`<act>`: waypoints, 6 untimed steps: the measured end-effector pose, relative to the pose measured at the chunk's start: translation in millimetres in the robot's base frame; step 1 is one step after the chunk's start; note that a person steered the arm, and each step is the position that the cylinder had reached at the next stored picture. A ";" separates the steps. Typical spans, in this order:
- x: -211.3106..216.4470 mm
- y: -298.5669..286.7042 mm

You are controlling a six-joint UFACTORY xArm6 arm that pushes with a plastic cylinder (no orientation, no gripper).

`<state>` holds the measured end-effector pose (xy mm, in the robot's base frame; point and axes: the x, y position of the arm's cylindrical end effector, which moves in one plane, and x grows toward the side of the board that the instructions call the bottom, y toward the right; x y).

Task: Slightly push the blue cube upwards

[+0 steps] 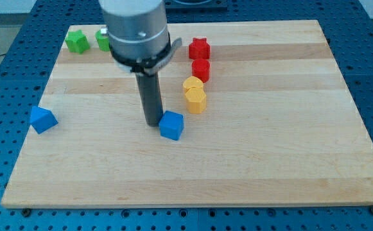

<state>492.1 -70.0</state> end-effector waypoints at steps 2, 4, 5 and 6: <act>25.7 43.9; 77.9 77.8; 58.9 78.8; 40.6 78.9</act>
